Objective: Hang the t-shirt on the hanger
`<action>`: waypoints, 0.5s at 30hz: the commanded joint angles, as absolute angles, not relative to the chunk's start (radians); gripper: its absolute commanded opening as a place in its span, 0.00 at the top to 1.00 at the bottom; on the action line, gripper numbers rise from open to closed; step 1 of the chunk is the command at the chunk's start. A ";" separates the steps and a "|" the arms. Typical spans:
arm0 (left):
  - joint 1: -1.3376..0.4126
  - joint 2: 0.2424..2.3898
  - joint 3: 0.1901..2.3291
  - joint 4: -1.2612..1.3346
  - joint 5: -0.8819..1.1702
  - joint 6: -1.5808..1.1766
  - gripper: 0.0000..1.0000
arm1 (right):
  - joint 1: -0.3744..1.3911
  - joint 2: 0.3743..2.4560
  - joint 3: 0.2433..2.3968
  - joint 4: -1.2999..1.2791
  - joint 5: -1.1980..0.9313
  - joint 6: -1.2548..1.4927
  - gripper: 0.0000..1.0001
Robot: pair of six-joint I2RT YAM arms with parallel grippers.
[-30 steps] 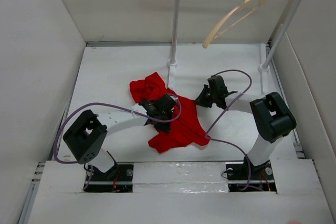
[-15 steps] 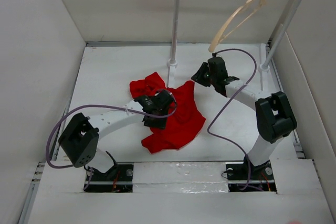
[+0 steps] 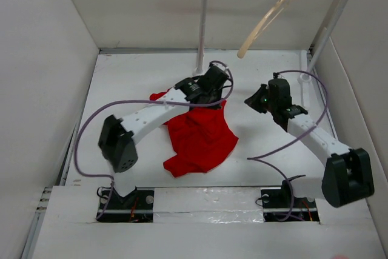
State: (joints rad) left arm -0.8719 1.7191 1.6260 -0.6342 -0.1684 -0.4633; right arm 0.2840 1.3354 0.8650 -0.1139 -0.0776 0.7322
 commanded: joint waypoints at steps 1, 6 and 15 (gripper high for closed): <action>-0.876 1.909 1.762 -0.606 -0.189 -0.385 1.00 | 0.259 1.211 0.766 -0.176 -0.115 0.762 1.00; -0.876 2.173 2.000 -0.646 -0.291 -0.316 0.85 | 0.230 1.037 0.670 -0.274 -0.143 0.749 1.00; -0.854 2.353 2.132 -0.637 -0.373 -0.299 0.76 | 0.164 0.805 0.581 -0.364 -0.221 0.719 1.00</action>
